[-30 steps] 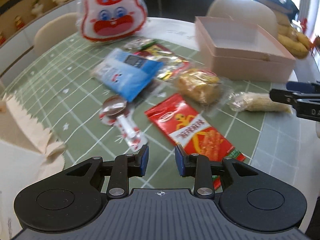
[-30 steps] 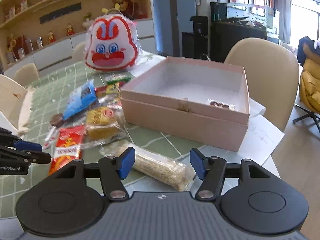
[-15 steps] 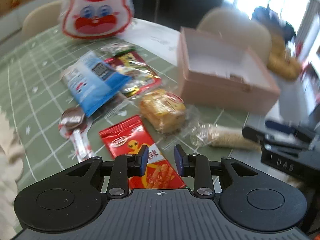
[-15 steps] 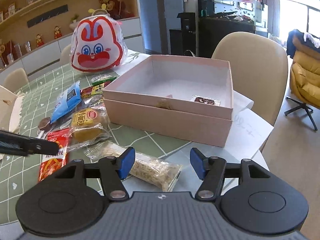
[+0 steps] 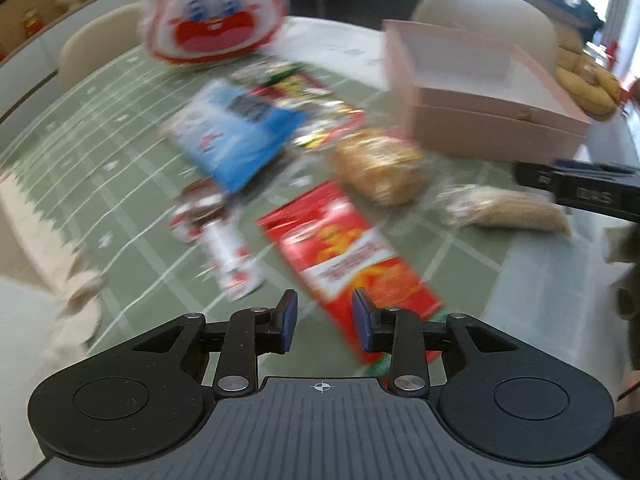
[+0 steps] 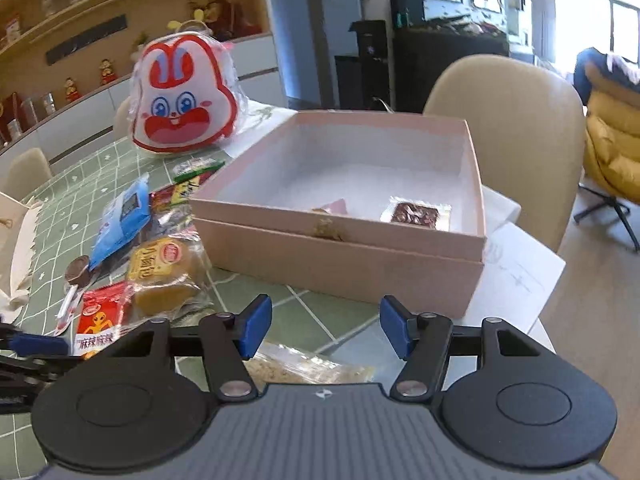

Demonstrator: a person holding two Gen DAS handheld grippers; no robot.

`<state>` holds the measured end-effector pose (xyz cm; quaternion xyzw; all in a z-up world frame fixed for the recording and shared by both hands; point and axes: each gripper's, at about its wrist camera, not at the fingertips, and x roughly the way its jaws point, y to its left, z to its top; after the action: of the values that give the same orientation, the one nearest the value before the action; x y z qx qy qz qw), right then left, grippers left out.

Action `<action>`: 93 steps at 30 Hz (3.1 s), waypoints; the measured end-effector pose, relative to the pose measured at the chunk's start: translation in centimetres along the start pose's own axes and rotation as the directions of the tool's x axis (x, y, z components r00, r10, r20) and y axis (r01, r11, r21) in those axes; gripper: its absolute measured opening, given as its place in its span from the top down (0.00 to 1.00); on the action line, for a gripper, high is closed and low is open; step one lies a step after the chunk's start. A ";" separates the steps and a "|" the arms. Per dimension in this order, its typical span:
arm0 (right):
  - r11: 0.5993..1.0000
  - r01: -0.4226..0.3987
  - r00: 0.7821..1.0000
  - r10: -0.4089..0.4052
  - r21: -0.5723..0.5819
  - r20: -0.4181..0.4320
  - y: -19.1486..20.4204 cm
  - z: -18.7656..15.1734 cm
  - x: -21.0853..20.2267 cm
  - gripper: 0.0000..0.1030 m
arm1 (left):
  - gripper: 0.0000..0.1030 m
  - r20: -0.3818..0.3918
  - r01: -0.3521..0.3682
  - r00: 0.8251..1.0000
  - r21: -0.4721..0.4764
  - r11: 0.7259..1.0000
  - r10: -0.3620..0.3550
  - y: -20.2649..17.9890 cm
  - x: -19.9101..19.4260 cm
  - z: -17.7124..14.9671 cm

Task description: Organize snacks

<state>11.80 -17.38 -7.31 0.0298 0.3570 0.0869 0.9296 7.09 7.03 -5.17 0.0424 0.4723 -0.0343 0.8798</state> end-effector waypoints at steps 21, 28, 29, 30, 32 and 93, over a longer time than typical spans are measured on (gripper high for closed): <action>0.928 -0.312 0.945 0.282 -0.202 -0.163 4.1 -3.0 -3.5 0.41 | 0.52 -0.026 0.159 0.985 -0.239 0.958 -0.170 0.2 3.8 5.2; 0.925 -0.231 0.970 0.196 -0.303 -0.142 6.1 -3.2 -3.0 0.42 | 0.53 0.006 0.151 0.988 -0.303 0.941 -0.156 2.8 2.2 3.8; 0.929 -0.174 0.983 0.142 -0.327 -0.119 6.4 -3.1 -2.7 0.44 | 0.53 0.009 0.157 0.986 -0.327 0.932 -0.164 3.5 2.0 3.4; 0.934 -0.128 0.990 0.103 -0.333 -0.091 6.5 -2.9 -2.5 0.45 | 0.53 0.011 0.163 0.985 -0.347 0.924 -0.170 4.1 1.9 3.1; 0.937 -0.069 0.997 0.057 -0.343 -0.044 7.0 -2.2 -1.8 0.48 | 0.53 0.014 0.165 0.985 -0.378 0.911 -0.172 5.1 1.6 2.5; 0.980 -0.145 0.984 0.129 -0.137 -0.124 2.8 -3.3 -1.9 0.44 | 0.52 0.034 0.203 0.976 0.184 0.962 -0.213 -5.1 -1.3 -0.2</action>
<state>7.76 -15.01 -8.18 -0.0184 0.3997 0.1781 0.8990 5.74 2.02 -4.41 0.0709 0.4455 -0.1702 0.8761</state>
